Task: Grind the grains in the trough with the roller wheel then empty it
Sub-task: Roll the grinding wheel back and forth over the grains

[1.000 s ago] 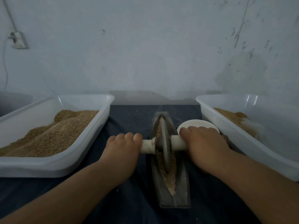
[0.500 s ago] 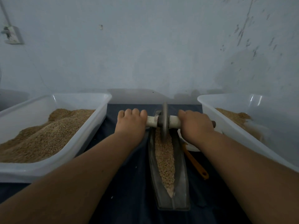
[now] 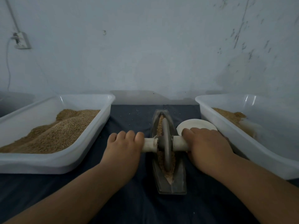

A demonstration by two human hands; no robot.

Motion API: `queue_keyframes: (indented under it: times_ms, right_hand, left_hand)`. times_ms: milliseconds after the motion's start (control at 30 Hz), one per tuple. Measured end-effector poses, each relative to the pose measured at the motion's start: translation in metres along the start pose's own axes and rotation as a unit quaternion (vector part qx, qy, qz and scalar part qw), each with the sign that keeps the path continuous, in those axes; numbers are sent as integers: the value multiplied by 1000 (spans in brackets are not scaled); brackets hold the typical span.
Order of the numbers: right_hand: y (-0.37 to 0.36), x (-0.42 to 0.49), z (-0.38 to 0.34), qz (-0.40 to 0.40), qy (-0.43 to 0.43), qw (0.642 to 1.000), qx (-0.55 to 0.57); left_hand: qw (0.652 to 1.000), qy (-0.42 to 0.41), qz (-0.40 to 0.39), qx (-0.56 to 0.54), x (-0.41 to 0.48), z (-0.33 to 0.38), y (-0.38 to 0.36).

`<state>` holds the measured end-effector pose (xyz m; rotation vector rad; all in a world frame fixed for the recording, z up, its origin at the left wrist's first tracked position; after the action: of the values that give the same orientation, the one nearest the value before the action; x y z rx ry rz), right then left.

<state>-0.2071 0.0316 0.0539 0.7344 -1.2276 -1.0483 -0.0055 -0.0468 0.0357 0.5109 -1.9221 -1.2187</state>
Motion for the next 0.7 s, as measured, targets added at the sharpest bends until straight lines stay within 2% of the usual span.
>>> queue_keyframes:
  times_ms: [167, 367, 500, 700]
  right_hand:
    - [5, 8, -2, -32, -20, 999, -4]
    - [-16, 67, 13, -107, -68, 991, 40]
    - [-28, 101, 28, -54, -106, 993, 4]
    - [-36, 96, 28, -15, -66, 998, -16]
  left_hand:
    - [1000, 2, -14, -9, 10, -2, -6]
    - [1000, 21, -16, 3, 75, -8, -26]
    - [999, 41, -6, 0, 115, -14, -35]
    - [999, 43, -4, -33, 107, -18, -41]
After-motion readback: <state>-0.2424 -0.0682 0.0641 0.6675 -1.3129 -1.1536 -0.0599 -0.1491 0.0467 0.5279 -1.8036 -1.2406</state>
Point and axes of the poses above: each hand's wrist, its own x-axis towards the middle knuckle, its own y-axis out of the back of the hand, z = x × y, the point moved 4 cm from there along x, towards the middle knuckle, and after that the axes turned 2 degrees about -x, right-handed, at the moved point
